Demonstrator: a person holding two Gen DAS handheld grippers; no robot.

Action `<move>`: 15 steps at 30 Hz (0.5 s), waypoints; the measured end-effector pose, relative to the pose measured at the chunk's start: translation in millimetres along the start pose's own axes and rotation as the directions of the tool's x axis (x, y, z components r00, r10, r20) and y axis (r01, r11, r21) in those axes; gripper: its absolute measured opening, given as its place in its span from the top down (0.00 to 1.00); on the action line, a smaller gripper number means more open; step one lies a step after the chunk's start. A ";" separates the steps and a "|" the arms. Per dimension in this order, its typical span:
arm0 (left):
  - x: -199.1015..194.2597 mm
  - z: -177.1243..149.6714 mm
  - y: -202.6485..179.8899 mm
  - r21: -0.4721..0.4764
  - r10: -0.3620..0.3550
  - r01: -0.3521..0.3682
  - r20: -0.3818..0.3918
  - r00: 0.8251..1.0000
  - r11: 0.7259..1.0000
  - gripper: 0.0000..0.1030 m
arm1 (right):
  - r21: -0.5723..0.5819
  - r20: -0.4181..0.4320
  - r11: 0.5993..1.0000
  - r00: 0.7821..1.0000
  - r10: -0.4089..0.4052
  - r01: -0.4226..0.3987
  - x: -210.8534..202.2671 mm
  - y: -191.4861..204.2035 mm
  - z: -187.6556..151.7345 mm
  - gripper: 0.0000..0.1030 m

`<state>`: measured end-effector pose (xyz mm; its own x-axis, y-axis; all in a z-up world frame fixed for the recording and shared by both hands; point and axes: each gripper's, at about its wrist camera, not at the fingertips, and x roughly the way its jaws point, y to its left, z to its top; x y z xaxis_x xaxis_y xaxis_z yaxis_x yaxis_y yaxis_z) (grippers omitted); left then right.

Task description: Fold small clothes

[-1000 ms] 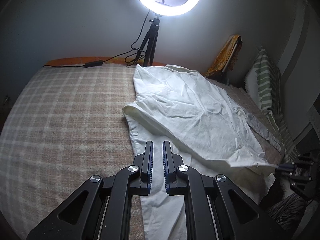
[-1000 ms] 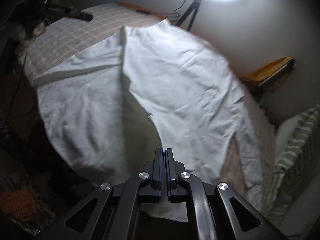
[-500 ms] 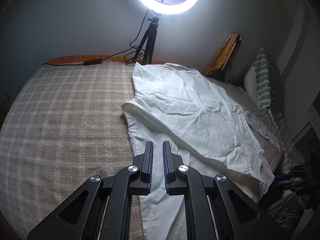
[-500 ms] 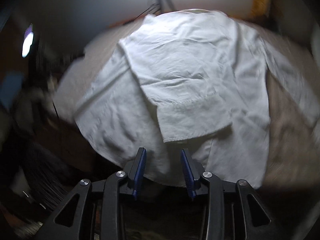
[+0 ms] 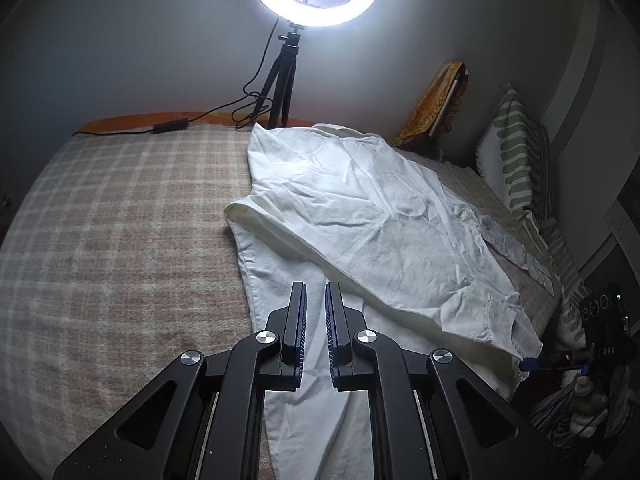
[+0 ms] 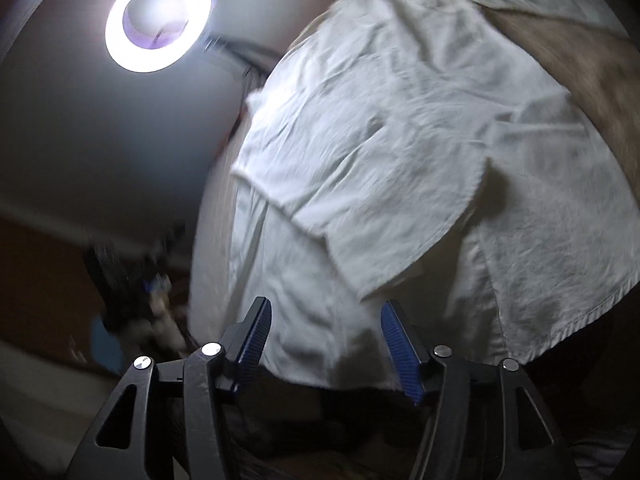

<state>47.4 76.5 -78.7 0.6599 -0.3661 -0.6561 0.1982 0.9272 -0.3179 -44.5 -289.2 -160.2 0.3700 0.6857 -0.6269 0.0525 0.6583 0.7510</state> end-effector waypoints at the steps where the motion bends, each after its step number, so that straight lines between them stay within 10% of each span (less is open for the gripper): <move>1: -0.3 -0.1 0.4 -0.002 -0.001 0.001 0.000 1.000 1.000 0.92 | 0.045 0.006 0.999 1.000 0.005 -0.006 1.6 -6.2 1.6 0.41; 5: -1.8 0.4 -1.2 0.005 -0.008 0.008 0.004 1.000 1.000 0.92 | 0.177 0.054 0.983 0.998 0.042 -0.051 7.5 -26.9 5.0 0.42; 8: -0.7 0.4 -3.1 0.014 -0.006 0.006 0.002 1.000 1.000 0.92 | 0.218 0.077 0.975 0.997 0.032 -0.048 9.0 -31.0 6.6 0.65; 15: 5.9 -3.7 -0.2 0.007 0.009 -0.009 -0.024 1.000 1.000 0.92 | -0.088 0.118 0.982 0.980 -0.157 0.168 2.8 33.7 17.8 0.96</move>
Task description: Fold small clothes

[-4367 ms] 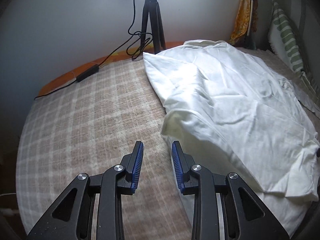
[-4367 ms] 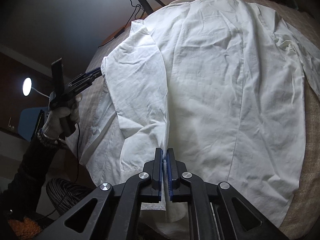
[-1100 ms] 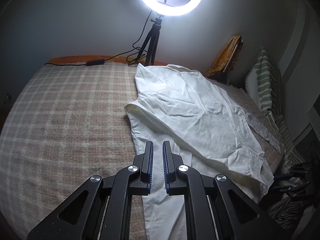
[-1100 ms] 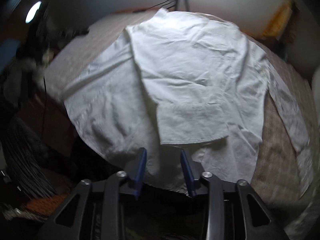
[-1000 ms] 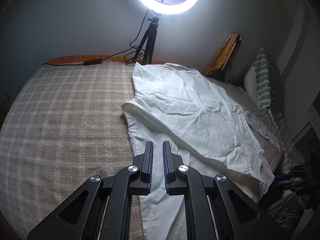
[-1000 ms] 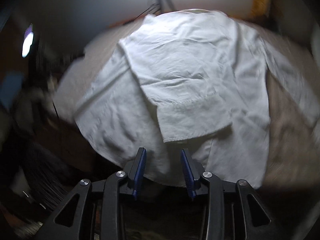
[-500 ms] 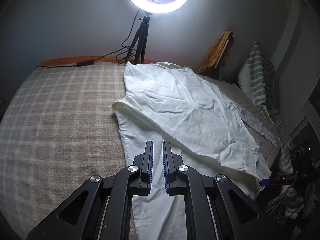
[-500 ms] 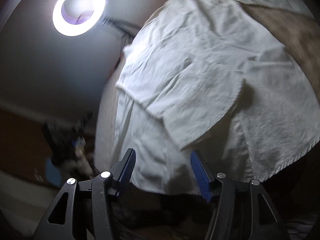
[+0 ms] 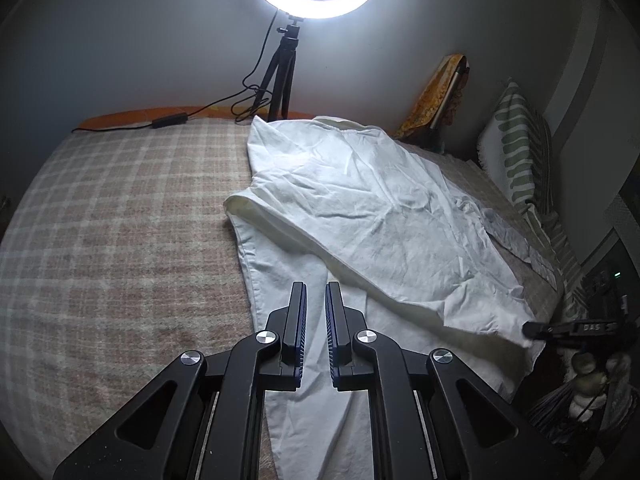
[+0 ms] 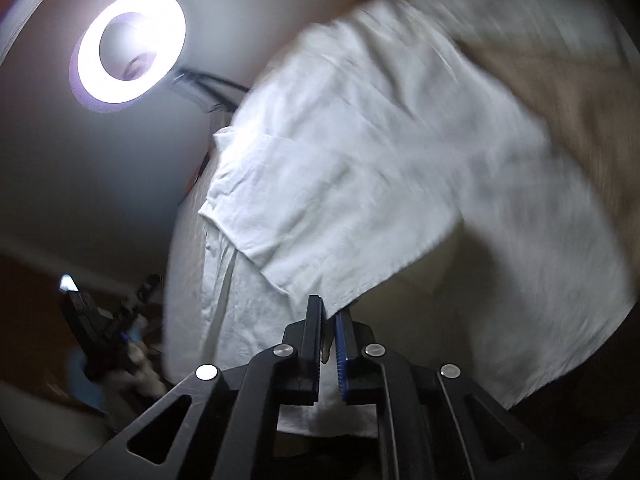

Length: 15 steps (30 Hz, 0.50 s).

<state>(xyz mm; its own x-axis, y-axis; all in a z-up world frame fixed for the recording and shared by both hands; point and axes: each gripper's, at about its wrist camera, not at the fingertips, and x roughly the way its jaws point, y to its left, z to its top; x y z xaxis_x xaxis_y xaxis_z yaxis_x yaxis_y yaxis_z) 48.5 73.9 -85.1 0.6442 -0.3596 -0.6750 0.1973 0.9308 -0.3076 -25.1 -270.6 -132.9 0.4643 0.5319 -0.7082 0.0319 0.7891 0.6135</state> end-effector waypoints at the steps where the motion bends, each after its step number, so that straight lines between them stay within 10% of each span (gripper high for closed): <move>1: 0.2 -1.4 1.6 -0.006 0.003 -0.003 -0.004 1.000 1.000 0.92 | -0.075 0.017 0.997 0.999 -0.030 0.031 -5.7 14.8 2.0 0.97; 8: -3.5 -19.6 14.1 -0.060 0.011 -0.014 -0.050 0.999 0.998 0.87 | -0.207 -0.069 0.958 0.973 -0.218 0.200 9.4 13.3 -4.0 0.96; 15: -8.5 -33.5 5.8 -0.033 0.019 -0.022 -0.076 0.997 0.999 0.87 | -0.198 -0.122 0.965 0.972 -0.199 0.173 1.1 -5.5 -6.4 0.64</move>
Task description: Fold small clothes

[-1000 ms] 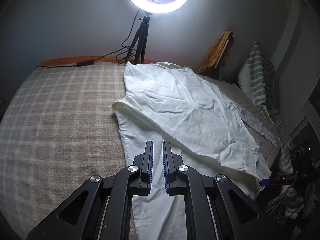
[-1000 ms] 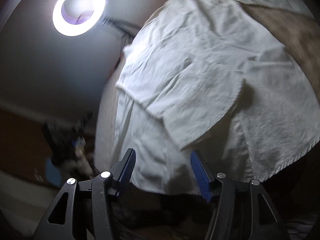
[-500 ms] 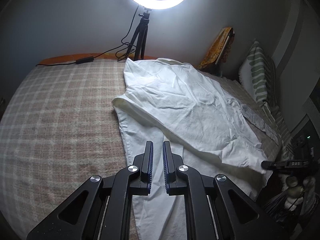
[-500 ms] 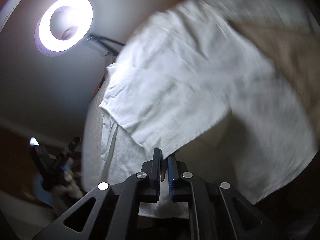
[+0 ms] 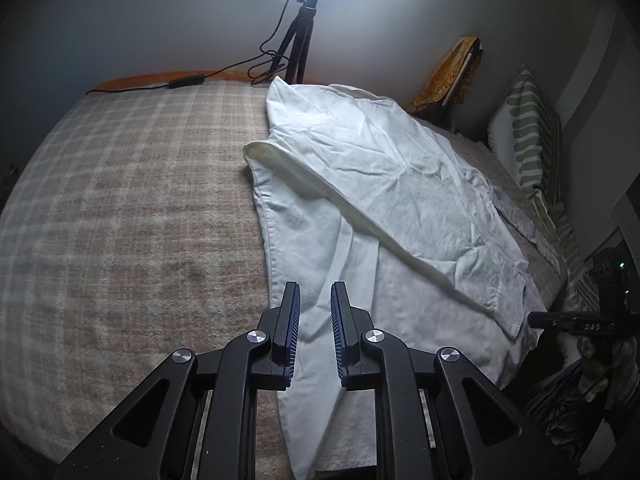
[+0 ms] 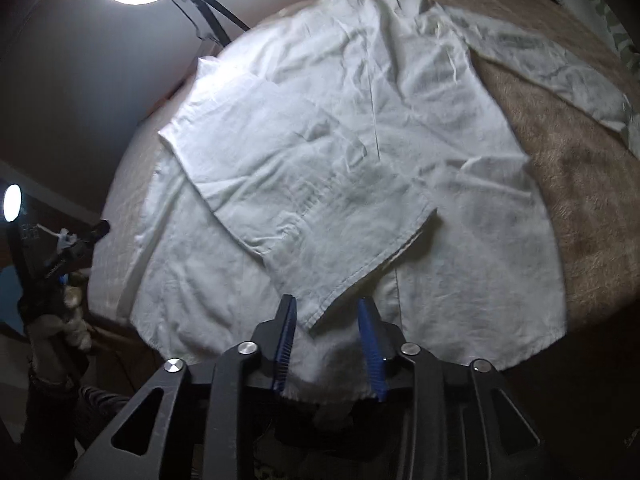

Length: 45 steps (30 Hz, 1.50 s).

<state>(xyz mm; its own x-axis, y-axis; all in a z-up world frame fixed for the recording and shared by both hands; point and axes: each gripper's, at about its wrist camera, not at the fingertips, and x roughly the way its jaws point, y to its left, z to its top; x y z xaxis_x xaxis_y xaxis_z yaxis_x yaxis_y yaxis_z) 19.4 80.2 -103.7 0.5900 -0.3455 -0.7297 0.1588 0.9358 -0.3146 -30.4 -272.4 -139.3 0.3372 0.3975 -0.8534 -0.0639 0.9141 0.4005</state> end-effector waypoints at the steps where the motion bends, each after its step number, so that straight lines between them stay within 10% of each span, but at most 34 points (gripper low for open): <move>1: -0.4 0.2 -2.0 0.005 -0.002 0.002 0.001 1.000 1.000 0.87 | -0.001 0.029 1.000 0.999 0.020 -0.020 -10.8 -3.8 -0.1 0.64; 14: 8.2 21.6 -87.4 0.161 -0.062 0.059 0.008 0.998 0.985 0.80 | 0.177 0.265 0.981 0.956 -0.127 0.081 -121.8 -128.3 35.2 0.59; 27: 59.2 45.2 -179.3 0.280 -0.132 0.141 -0.049 0.990 0.950 0.78 | 0.367 0.280 0.899 0.892 -0.354 0.241 -145.1 -286.2 64.1 0.54; 45: 135.1 42.9 -229.3 0.304 -0.138 0.189 -0.181 0.974 0.934 0.68 | 0.531 0.260 0.832 0.904 -0.338 0.159 -127.7 -424.2 84.5 0.47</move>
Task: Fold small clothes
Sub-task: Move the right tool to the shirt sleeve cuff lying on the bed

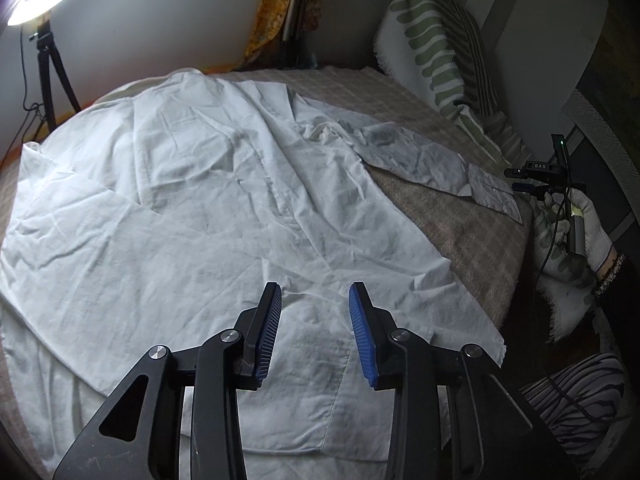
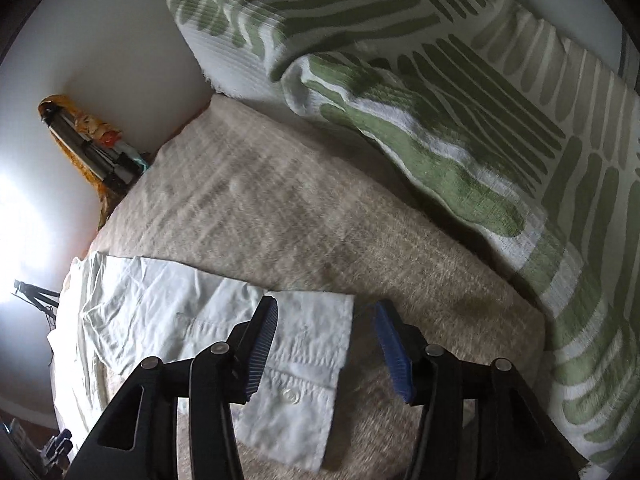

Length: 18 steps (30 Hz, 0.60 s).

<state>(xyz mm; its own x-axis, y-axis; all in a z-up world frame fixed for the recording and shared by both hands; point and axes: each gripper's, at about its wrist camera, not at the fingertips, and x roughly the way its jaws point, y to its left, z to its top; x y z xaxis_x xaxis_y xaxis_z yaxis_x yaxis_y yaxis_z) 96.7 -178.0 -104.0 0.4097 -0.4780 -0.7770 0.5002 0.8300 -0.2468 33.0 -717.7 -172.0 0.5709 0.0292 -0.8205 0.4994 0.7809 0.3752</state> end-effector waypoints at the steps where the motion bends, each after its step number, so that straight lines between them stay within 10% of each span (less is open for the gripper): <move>1: 3.2 -0.7 -0.1 -0.001 -0.001 0.001 -0.007 1.000 1.000 0.68 | 0.006 -0.004 1.000 1.000 0.016 -0.016 3.9 -2.0 0.8 0.47; 8: 14.0 -1.7 -3.6 0.012 -0.003 0.004 -0.030 1.000 1.000 0.68 | 0.003 0.016 1.000 1.000 0.018 -0.018 17.6 -5.5 0.2 0.48; 12: 16.8 0.0 -5.8 0.012 -0.006 0.006 -0.026 1.000 1.000 0.68 | -0.064 0.003 0.998 1.000 -0.007 0.007 21.6 7.7 -5.6 0.84; 18: 18.8 3.2 -10.7 0.033 -0.008 0.008 -0.020 1.000 0.999 0.68 | -0.063 0.048 0.998 0.999 0.019 -0.016 1.0 23.8 -8.2 0.96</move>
<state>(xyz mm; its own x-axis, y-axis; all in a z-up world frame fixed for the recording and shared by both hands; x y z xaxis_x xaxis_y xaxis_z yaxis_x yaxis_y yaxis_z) 101.5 -196.8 -114.1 0.3908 -0.4784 -0.7864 0.5283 0.8162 -0.2340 40.1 -694.0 -167.5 0.6109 0.0141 -0.7916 0.4482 0.8181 0.3604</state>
